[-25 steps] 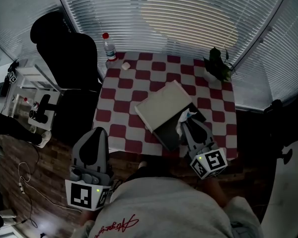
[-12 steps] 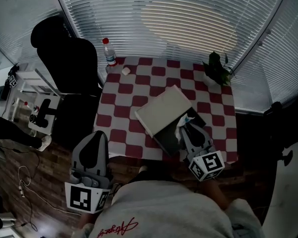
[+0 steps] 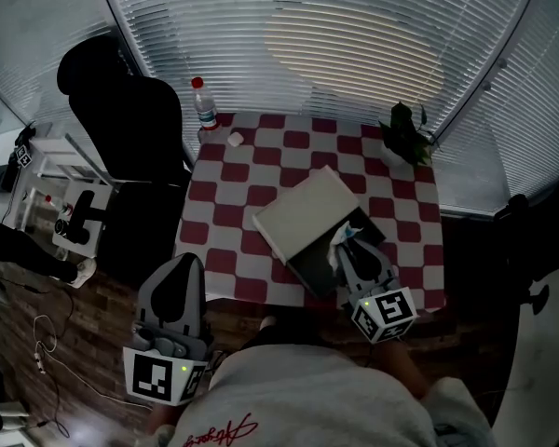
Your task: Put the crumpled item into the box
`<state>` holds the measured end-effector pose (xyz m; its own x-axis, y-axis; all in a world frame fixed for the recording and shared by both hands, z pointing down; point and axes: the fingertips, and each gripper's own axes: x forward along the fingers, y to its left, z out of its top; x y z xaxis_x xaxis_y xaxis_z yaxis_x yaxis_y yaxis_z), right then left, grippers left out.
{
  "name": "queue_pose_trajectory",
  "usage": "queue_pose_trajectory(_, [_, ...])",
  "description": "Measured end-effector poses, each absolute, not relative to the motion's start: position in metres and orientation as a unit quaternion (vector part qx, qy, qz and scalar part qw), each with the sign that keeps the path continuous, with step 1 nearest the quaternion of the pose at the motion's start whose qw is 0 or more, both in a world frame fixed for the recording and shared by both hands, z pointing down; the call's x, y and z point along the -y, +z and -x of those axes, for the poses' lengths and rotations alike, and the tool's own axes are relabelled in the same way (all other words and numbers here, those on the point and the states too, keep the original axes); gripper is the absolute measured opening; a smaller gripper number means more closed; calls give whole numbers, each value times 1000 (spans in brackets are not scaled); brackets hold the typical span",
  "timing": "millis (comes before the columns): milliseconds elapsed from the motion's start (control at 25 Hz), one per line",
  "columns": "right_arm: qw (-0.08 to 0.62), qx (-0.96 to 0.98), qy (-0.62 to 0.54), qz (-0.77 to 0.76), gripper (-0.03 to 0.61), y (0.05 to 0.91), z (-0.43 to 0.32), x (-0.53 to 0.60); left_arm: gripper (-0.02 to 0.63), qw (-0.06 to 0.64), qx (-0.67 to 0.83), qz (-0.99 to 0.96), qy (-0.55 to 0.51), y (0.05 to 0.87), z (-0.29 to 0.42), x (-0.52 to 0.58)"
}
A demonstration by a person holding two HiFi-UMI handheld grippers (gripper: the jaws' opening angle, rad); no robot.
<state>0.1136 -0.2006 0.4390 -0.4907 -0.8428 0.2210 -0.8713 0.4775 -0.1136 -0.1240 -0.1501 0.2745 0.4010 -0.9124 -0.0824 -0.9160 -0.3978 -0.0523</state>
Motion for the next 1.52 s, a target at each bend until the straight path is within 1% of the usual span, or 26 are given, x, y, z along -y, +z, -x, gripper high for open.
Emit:
queue_pose_trajectory(600, [96,854,111,-499,78,461,-111,199,20,46,-552,832,30,277,126,146])
queue_pose_trajectory(1520, [140,842,123,-507,77,494,-116,201,20,30,-559,829,20,287,126,147])
